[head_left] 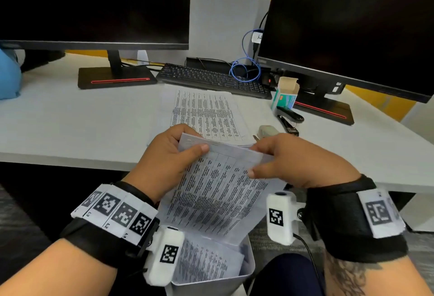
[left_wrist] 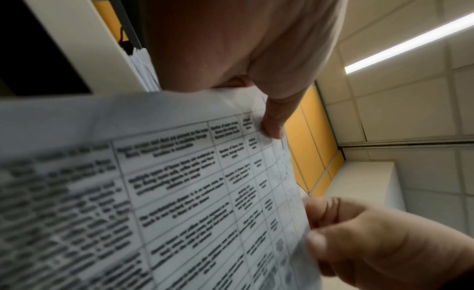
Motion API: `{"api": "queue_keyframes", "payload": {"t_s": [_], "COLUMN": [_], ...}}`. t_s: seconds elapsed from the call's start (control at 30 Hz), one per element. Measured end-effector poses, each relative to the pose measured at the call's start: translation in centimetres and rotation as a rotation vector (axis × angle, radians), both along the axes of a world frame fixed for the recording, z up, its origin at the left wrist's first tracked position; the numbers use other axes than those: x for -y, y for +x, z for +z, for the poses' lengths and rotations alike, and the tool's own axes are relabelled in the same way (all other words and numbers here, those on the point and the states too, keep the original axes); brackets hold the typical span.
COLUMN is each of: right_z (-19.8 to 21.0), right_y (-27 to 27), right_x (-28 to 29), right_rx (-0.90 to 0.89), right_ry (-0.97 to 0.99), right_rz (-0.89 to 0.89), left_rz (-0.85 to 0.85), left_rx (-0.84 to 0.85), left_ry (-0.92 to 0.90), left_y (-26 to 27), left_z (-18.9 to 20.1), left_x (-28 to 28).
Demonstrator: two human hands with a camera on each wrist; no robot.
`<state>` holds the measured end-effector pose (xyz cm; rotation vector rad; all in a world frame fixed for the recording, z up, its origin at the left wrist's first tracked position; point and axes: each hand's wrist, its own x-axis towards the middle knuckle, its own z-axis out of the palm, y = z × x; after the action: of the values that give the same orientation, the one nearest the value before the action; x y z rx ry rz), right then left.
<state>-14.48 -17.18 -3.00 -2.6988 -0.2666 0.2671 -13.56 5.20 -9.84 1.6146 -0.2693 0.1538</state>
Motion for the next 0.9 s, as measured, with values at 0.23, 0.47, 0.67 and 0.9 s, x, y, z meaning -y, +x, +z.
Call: {"api": "queue_keyframes", "payload": {"t_s": [0.23,0.47,0.67,0.9], "right_z": [-2.9,-5.2,-6.0,-6.9], "right_y": [-0.1,-0.1,0.4,0.4], "right_x": [-1.2,-1.7,-1.5,-1.7], "right_rx": [-0.053,-0.096,-0.053,-0.074], "right_ry": [-0.241,-0.327,-0.321,-0.302], "right_rz": [0.022,0.040,0.065,0.061], "left_rz": [-0.012,-0.111,-0.095,-0.030], "left_rx": [0.000,0.030,0.118,0.212], "left_ry": [0.438,0.953,1.052,1.184], "left_y": [0.0,-0.2,0.0,-0.3], "left_z": [-0.6,-1.8,-2.5,-2.9], "left_x": [-0.8,-0.5,-0.5,-0.1]}}
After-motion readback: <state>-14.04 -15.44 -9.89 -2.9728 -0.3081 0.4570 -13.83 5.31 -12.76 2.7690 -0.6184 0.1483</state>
